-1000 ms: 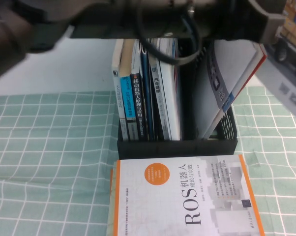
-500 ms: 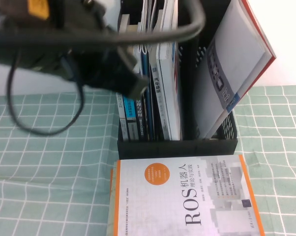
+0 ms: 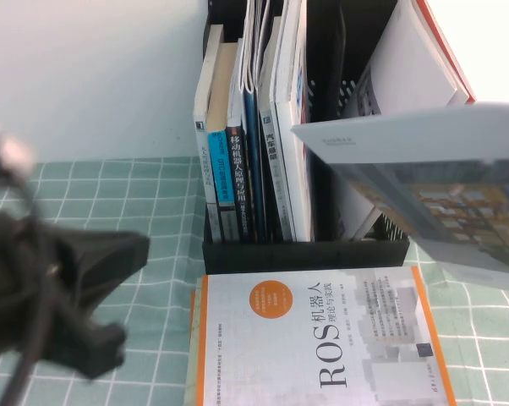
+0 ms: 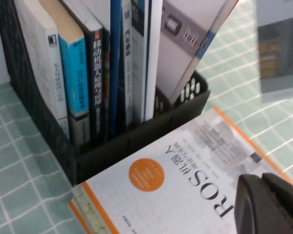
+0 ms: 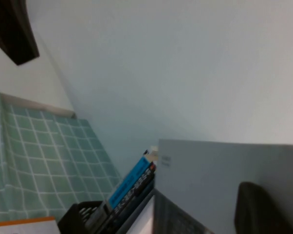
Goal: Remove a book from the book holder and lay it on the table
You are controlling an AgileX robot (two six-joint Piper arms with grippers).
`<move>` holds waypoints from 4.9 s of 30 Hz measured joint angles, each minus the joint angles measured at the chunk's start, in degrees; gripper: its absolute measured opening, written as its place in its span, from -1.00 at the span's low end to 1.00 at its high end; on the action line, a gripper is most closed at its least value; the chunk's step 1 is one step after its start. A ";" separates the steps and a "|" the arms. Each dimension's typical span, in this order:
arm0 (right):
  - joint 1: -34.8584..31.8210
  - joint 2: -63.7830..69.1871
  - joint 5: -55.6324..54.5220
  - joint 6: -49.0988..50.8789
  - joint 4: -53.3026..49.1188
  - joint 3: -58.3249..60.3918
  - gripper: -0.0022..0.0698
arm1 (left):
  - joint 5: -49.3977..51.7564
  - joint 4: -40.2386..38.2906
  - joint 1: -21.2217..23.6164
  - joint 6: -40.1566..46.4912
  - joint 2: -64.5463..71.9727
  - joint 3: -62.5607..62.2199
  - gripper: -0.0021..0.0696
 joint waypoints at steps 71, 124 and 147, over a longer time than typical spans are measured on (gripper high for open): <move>47.01 53.91 18.53 0.58 2.60 -7.96 0.25 | -5.78 -0.40 0.00 -2.76 -9.90 18.85 -0.95; 45.15 -32.83 73.42 -45.06 73.90 35.59 -0.95 | -40.22 17.45 0.00 -7.67 -10.51 33.91 -0.95; 45.15 -32.83 73.22 -44.93 73.90 35.59 -0.95 | -34.85 19.49 7.30 -7.21 -19.43 35.02 -0.95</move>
